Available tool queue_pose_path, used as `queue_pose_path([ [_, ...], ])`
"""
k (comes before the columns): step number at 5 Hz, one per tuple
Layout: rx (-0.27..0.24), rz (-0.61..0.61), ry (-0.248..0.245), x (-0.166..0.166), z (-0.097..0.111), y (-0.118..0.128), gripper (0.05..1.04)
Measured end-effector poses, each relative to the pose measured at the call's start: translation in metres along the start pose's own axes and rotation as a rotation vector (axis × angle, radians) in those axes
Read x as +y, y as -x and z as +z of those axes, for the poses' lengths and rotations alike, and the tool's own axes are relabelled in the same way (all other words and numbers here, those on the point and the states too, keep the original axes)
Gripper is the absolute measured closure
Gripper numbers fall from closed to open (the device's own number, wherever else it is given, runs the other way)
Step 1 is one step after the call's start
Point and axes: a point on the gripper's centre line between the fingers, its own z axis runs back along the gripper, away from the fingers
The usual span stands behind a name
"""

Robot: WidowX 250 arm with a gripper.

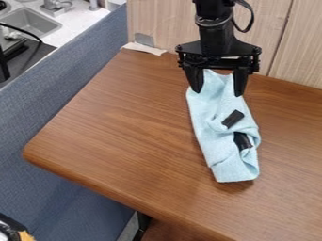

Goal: Folding from left bottom to the right side

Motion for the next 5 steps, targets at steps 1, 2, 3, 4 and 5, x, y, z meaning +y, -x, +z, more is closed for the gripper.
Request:
queue_pose_path([
  [1, 0.046, 0.013, -0.012, 0.003, -0.013, 0.005, 0.083],
  [2, 0.071, 0.085, -0.034, 0.013, -0.022, -0.019, 0.083],
  [3, 0.078, 0.151, -0.042, 0.024, -0.029, -0.043, 0.083],
  [4, 0.071, 0.19, -0.037, 0.03, -0.037, -0.065, 0.083],
  [5, 0.067, 0.226, -0.04, 0.039, -0.047, -0.081, 0.083],
])
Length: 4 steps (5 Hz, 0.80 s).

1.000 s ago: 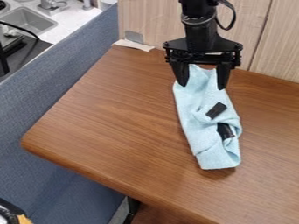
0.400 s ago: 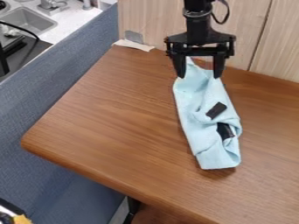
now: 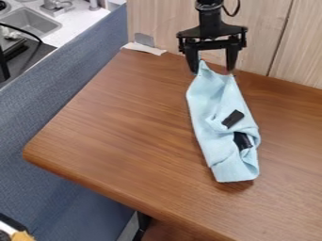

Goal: Folding from left bottom to the right side

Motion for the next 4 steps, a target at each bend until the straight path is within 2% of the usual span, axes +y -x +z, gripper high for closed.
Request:
queue_pose_path([
  [1, -0.019, 0.002, 0.006, 0.0, -0.011, -0.012, 0.083],
  [2, -0.077, -0.014, 0.002, 0.001, -0.017, -0.022, 0.083],
  [3, -0.128, -0.039, -0.003, 0.003, -0.02, -0.028, 0.127],
  [4, -0.103, -0.05, -0.036, 0.009, -0.039, -0.025, 0.411],
])
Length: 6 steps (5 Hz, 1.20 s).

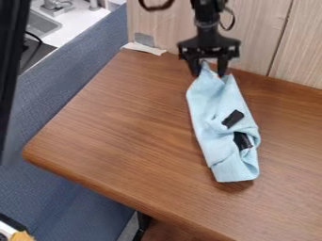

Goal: Folding from left bottom to the right side

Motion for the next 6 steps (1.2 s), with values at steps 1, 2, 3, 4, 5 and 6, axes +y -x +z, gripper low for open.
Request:
queue_pose_path([
  [1, 0.011, -0.001, -0.007, 0.001, 0.0, 0.002, 0.715],
  [2, 0.023, -0.015, -0.022, 0.002, 0.0, 0.004, 0.923],
  [3, 0.036, -0.034, -0.036, 0.005, -0.003, 0.009, 1.009],
  [4, -0.021, -0.063, -0.026, 0.006, 0.023, 0.013, 1.015],
  [5, -0.087, -0.097, 0.012, 0.002, 0.055, 0.015, 1.015],
  [6, -0.144, -0.191, 0.054, -0.005, 0.083, 0.022, 1.015],
])
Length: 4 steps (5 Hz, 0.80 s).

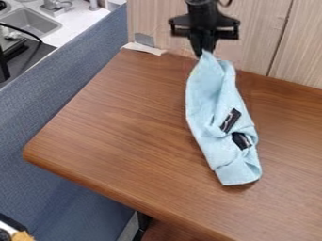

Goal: Folding from left bottom to the right side

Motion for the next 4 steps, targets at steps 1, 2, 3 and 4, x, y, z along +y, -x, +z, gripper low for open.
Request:
queue_pose_path([
  [1, -0.001, -0.115, 0.039, -0.013, 0.01, 0.018, 1.015],
  [2, 0.017, -0.199, 0.081, -0.022, 0.011, 0.043, 1.015],
  [3, 0.035, -0.277, 0.115, -0.032, 0.008, 0.063, 1.015],
  [4, 0.059, -0.336, 0.17, -0.037, -0.002, 0.085, 1.015],
])
